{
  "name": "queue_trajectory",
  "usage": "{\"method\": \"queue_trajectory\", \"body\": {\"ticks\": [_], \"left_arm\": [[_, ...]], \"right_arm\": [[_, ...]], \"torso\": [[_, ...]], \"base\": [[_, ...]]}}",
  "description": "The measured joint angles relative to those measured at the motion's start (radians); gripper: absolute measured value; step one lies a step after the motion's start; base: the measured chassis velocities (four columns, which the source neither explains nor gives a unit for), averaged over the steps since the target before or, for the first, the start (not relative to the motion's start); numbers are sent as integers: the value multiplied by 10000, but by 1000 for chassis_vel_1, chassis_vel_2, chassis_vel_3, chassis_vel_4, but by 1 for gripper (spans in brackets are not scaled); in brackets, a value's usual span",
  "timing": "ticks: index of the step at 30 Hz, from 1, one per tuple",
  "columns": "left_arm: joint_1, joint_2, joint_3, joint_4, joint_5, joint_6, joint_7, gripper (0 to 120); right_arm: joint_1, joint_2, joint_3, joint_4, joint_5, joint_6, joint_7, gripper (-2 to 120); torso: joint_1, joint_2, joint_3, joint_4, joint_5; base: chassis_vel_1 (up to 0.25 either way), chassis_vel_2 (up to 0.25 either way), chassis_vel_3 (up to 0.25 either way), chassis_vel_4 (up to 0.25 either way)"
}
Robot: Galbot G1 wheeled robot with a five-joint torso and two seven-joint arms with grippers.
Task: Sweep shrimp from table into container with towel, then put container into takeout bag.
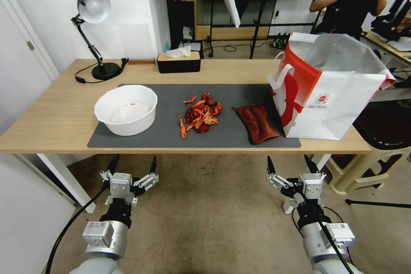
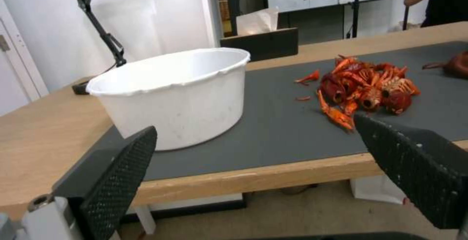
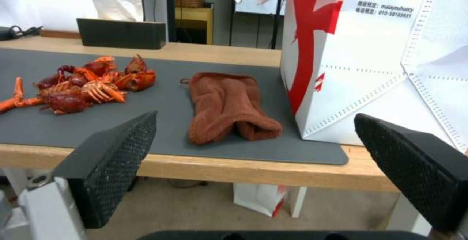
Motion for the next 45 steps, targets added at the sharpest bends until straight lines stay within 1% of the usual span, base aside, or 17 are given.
{"method": "queue_trajectory", "body": {"ticks": [28,35,36,37,38,39,40,41,43,45], "left_arm": [[-2,1,2,0,-6,5,0,100],[-24,20,82,0,-110,94,-2,100],[-53,51,171,0,-266,221,-14,100],[-128,127,451,1,-657,549,-18,100],[-271,260,918,14,-1319,1108,-30,100],[-362,347,1232,24,-1766,1489,-46,100],[-362,347,1232,24,-1766,1489,-46,100],[-439,424,1486,34,-2118,1793,-53,100],[-515,496,1744,48,-2500,2114,-63,100],[-530,512,1795,50,-2581,2182,-69,100]], "right_arm": [[-6,7,1,0,-9,-8,-18,100],[-68,92,0,-52,-95,-72,-166,100],[-117,178,22,-101,-204,-103,-344,100],[-344,497,26,-326,-546,-346,-919,100],[-536,748,39,-506,-833,-541,-1387,100],[-568,805,50,-537,-903,-579,-1498,100],[-568,805,50,-537,-903,-579,-1498,100],[-586,826,48,-557,-927,-599,-1538,100],[-593,840,54,-565,-945,-607,-1566,100],[-591,834,75,-559,-932,-610,-1578,100]], "torso": [[0,0,0,0,0],[-1,0,0,0,0],[0,1,0,9,-3],[0,0,0,4,1],[0,0,0,-9,2],[0,1,-1,-3,-5],[0,1,-1,-3,-5],[-1,0,0,-3,-1],[0,0,0,-1,-1],[0,0,0,0,4]], "base": [[0,0,0,0],[0,0,0,0],[0,0,0,0],[0,0,0,0],[0,0,0,0],[0,0,0,0],[0,0,0,0],[0,0,0,0],[0,0,0,0],[0,0,0,0]]}}
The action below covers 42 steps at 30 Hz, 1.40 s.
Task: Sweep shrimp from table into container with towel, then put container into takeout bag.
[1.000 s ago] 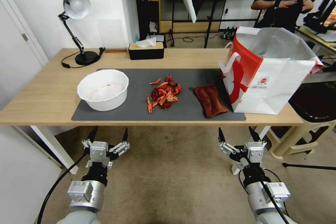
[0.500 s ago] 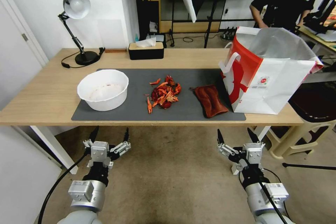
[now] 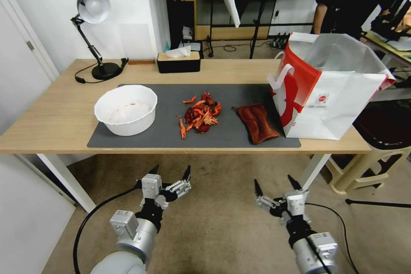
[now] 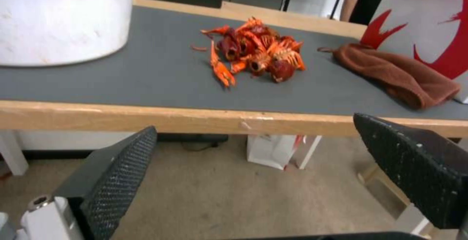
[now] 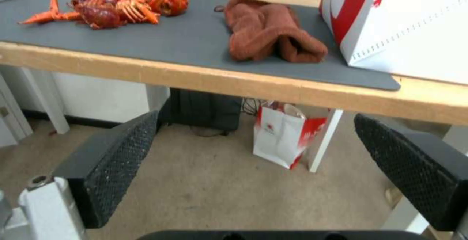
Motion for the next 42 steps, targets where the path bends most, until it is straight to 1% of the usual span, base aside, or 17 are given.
{"method": "queue_trajectory", "body": {"ticks": [11,15,18,19,21,26,28,30,32,33,34,35,36,37,40,41,42], "left_arm": [[92,20,-165,-74,-14,-370,-79,100],[-131,78,-513,-215,-432,-497,-276,100],[-481,366,-978,-364,-1040,-686,-266,100],[-481,366,-978,-364,-1040,-686,-266,100],[-840,652,-1346,-325,-1336,-873,-148,100],[-1281,1017,-1599,-104,-1486,-1016,21,100],[-2079,1587,-1912,329,-1667,-1083,237,100],[-2304,1757,-2016,448,-1754,-1096,287,100],[-3075,2441,-2292,988,-2107,-1202,500,100],[-3282,2662,-2334,1152,-2199,-1227,554,100],[-3282,2662,-2334,1152,-2199,-1227,554,100],[-3644,3184,-2395,1524,-2347,-1255,686,100],[-3848,3524,-2416,1754,-2430,-1283,838,100],[-3848,3524,-2416,1754,-2430,-1283,838,100],[-4436,4587,-2400,2492,-2552,-1352,1519,100],[-4436,4587,-2400,2492,-2552,-1352,1519,100],[-4853,5206,-2392,2912,-2556,-1356,2205,100]], "right_arm": [[80,-148,199,202,236,59,-89,100],[100,-171,193,238,264,69,-120,100],[105,-180,190,263,270,82,-135,100],[105,-180,190,263,270,82,-135,100],[106,-179,170,264,274,140,-165,100],[105,-177,146,264,267,157,-181,100],[91,-175,113,263,227,163,-192,100],[84,-178,101,264,220,163,-196,100],[70,-184,62,265,178,163,-205,100],[66,-176,54,267,163,163,-206,100],[66,-176,54,267,163,163,-206,100],[51,-162,46,276,130,163,-211,100],[42,-152,46,283,112,163,-216,100],[42,-152,46,283,112,163,-216,100],[35,-142,42,303,71,163,-227,100],[35,-142,42,303,71,163,-227,100],[32,-135,55,305,54,164,-229,100]], "torso": [[0,0,0,0,-4],[0,0,0,0,-5],[0,1,0,-1,-5],[0,1,0,-1,-5],[0,0,0,0,-5],[0,0,0,1,-6],[0,0,0,0,-7],[0,0,0,-3,-8],[0,0,0,0,-7],[1,0,0,-2,-8],[1,0,0,-2,-8],[0,0,1,-1,-7],[1,0,1,0,-6],[1,0,1,0,-6],[1,0,1,1,-8],[1,0,1,1,-8],[1,0,1,1,-9]], "base": [[0,0,0,0],[0,0,0,0],[0,0,0,0],[0,0,0,0],[0,0,0,0],[0,0,0,0],[0,0,0,0],[0,0,0,0],[0,0,0,0],[0,0,0,0],[0,0,0,0],[0,0,0,0],[0,0,0,0],[0,0,0,0],[0,0,0,0],[0,0,0,0],[0,0,0,0]]}}
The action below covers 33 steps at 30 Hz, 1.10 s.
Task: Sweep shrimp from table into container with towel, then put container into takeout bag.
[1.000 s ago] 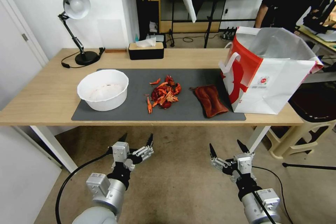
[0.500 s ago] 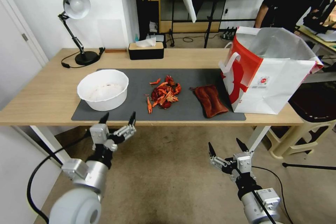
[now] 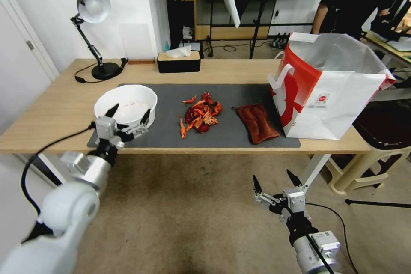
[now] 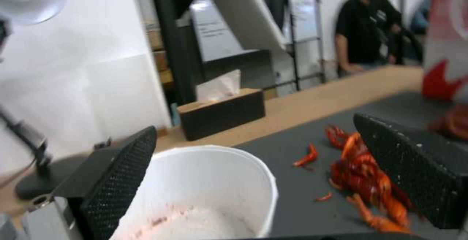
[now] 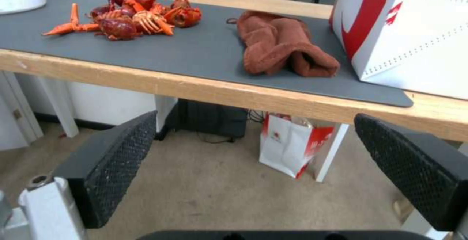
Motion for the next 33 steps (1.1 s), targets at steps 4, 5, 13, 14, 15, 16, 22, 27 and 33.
{"method": "queue_trajectory", "body": {"ticks": [4,5,13,14,15,16,22,27,33], "left_arm": [[-743,1003,22,613,76,79,1553,100],[-900,1183,36,720,153,139,1884,100],[-2025,2237,295,1573,1098,621,4306,100],[-2087,2352,282,1705,1285,612,4747,100],[-2209,2549,276,1910,1589,546,5405,100],[-2209,2549,276,1910,1589,546,5405,100],[-2688,3152,353,2342,2536,364,6754,100],[-2917,3438,513,2601,3169,273,7437,100],[-3677,3763,1094,3231,3724,-12,7912,100]], "right_arm": [[-1,11,35,-12,-21,10,0,100],[1,19,37,-27,-25,17,0,100],[126,-10,20,-217,-31,75,-10,100],[183,-59,-3,-264,-27,48,-12,100],[261,-136,-42,-340,-18,4,-22,100],[261,-136,-42,-340,-18,4,-22,100],[390,-342,-135,-562,28,-36,-37,100],[516,-520,-215,-702,80,-85,-51,100],[535,-621,-216,-758,93,-86,-78,100]], "torso": [[0,0,0,-1,2],[0,0,0,-1,4],[0,0,-2,-6,3],[0,0,-1,-4,3],[0,-1,-1,4,2],[0,-1,-1,4,2],[-1,-1,-2,-1,5],[-2,0,-1,2,4],[-2,-1,-1,-3,3]], "base": [[0,0,0,0],[0,0,0,0],[0,0,0,0],[0,0,0,0],[0,0,0,0],[0,0,0,0],[0,0,0,0],[0,0,0,0],[0,0,0,0]]}}
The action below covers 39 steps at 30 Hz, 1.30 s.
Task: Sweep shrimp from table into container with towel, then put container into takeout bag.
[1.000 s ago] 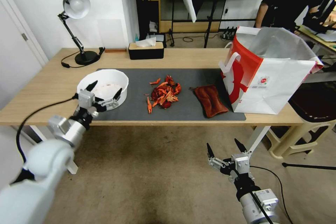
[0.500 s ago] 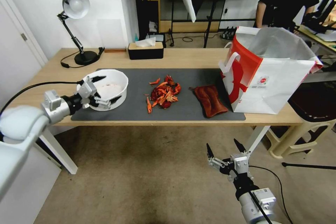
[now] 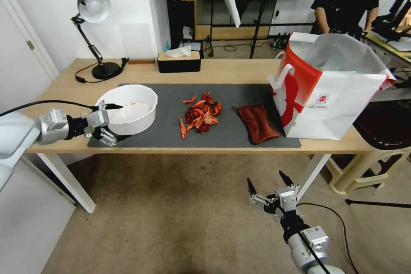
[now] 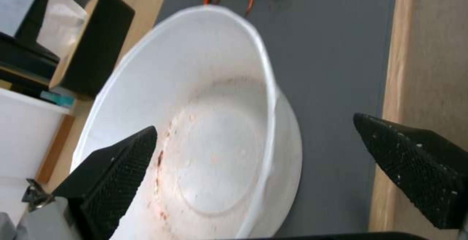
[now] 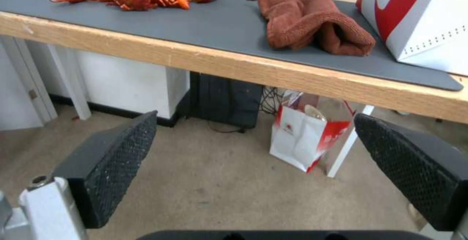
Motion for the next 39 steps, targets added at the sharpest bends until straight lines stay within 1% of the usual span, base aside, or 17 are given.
{"method": "queue_trajectory", "body": {"ticks": [5,6,9,12,13,15,18,20,21,26,28,30,32,33,36,37,39], "left_arm": [[-559,247,456,371,215,-267,368,100],[-727,312,641,464,267,-346,467,100],[-1082,359,944,650,307,-447,720,100],[-1666,354,1480,895,374,-580,1092,100],[-1666,354,1480,895,374,-580,1092,100],[-2146,298,1940,1051,448,-661,1269,100],[-2395,249,2143,1140,529,-698,1335,100],[-2929,99,2586,1367,788,-793,1536,100],[-2929,99,2586,1367,788,-793,1536,100],[-3385,27,3086,1645,1081,-919,1775,98],[-3566,22,3310,1779,1203,-989,1881,90],[-3618,17,3399,1825,1225,-998,1912,88],[-3719,-1,3556,1915,1326,-1018,1964,79],[-3719,-1,3556,1915,1326,-1018,1964,79],[-4066,-106,4035,2135,1601,-1093,2120,62],[-4066,-106,4035,2135,1601,-1093,2120,62],[-4277,-165,4294,2248,1647,-1102,2191,54]], "right_arm": [[7,12,-17,-35,-18,3,-10,100],[6,25,-28,-54,-41,6,-11,100],[11,60,-47,-72,-91,11,-11,100],[8,88,-62,-98,-152,20,-16,100],[8,88,-62,-98,-152,20,-16,100],[-6,86,-48,-103,-166,32,-17,100],[-19,86,-31,-103,-170,42,-17,100],[-52,92,-16,-103,-180,64,-17,100],[-52,92,-16,-103,-180,64,-17,100],[-74,97,4,-119,-186,101,-17,100],[-72,98,6,-142,-189,112,-16,100],[-69,100,6,-150,-191,115,-16,100],[-62,103,7,-168,-195,117,-16,100],[-62,103,7,-168,-195,117,-16,100],[-56,105,17,-182,-198,121,-15,100],[-56,105,17,-182,-198,121,-15,100],[-55,103,29,-186,-198,122,-15,100]], "torso": [[0,1,0,2,1],[0,0,0,2,0],[0,0,0,2,1],[0,0,0,2,0],[0,0,0,2,0],[0,0,0,2,0],[1,0,0,0,0],[1,0,0,0,1],[1,0,0,0,1],[1,0,0,2,0],[1,0,0,2,2],[0,0,0,2,1],[0,1,0,3,2],[0,1,0,3,2],[1,0,0,2,2],[1,0,0,2,2],[1,0,0,1,1]], "base": [[0,0,0,0],[0,0,0,0],[0,0,0,0],[0,0,0,0],[0,0,0,0],[0,0,0,0],[0,0,0,0],[0,0,0,0],[0,0,0,0],[0,0,0,0],[0,0,0,0],[0,0,0,0],[0,0,0,0],[0,0,0,0],[0,0,0,0],[0,0,0,0],[0,0,0,0]]}}
